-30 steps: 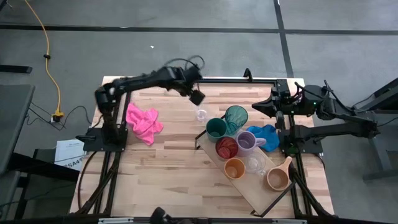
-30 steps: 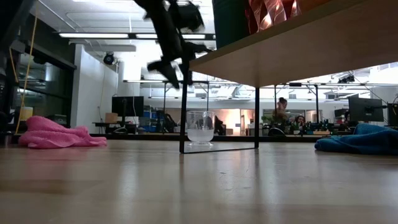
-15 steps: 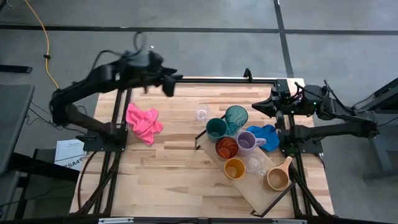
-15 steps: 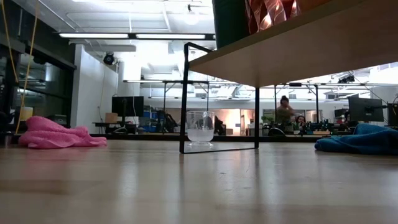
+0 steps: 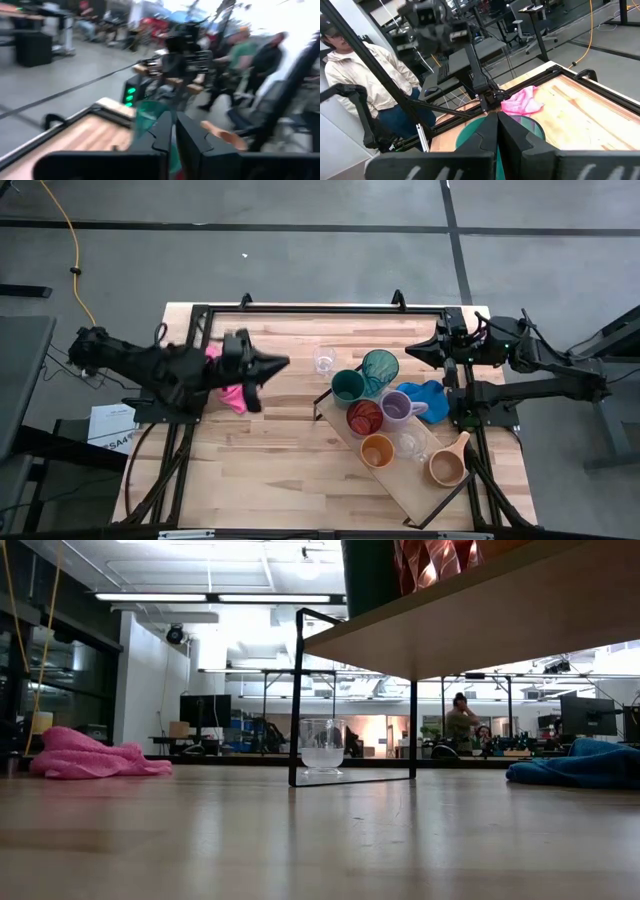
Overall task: Stack small to large cups/mugs on shelf
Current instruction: Put the transparent mug on the shelf
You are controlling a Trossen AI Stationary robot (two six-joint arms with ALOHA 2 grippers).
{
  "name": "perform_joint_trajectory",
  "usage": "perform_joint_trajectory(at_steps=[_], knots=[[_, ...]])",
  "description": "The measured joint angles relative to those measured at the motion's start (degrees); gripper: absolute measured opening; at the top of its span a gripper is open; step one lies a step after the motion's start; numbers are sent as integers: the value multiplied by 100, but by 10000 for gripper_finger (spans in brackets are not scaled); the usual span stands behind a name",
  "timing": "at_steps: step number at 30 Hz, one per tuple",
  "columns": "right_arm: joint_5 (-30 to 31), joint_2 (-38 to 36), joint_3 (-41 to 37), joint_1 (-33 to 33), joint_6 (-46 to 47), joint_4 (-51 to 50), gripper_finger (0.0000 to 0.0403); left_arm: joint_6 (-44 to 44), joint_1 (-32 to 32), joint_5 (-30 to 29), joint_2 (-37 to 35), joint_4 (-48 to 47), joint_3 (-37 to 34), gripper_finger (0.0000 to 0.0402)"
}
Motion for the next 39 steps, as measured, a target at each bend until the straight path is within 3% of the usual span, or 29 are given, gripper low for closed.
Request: perform_joint_trajectory(at_steps=[7, 25, 34, 36, 39], knots=[[1, 0, 0, -1, -151, 4, 0, 251, -558, 197, -449, 1291, -901, 2], [2, 0, 0, 0, -209, 26, 0, 769, -582, 1025, -1681, 913, -1115, 0], [94, 11, 0, 0, -201, 9, 0, 765, -582, 827, -1644, 815, -1117, 0], [280, 19, 0, 1, -120, 13, 0, 763, -582, 812, -1648, 818, -1117, 0], [905, 218, 0, -61, 821, 330, 0, 746, -582, 787, -1646, 806, -1117, 0]])
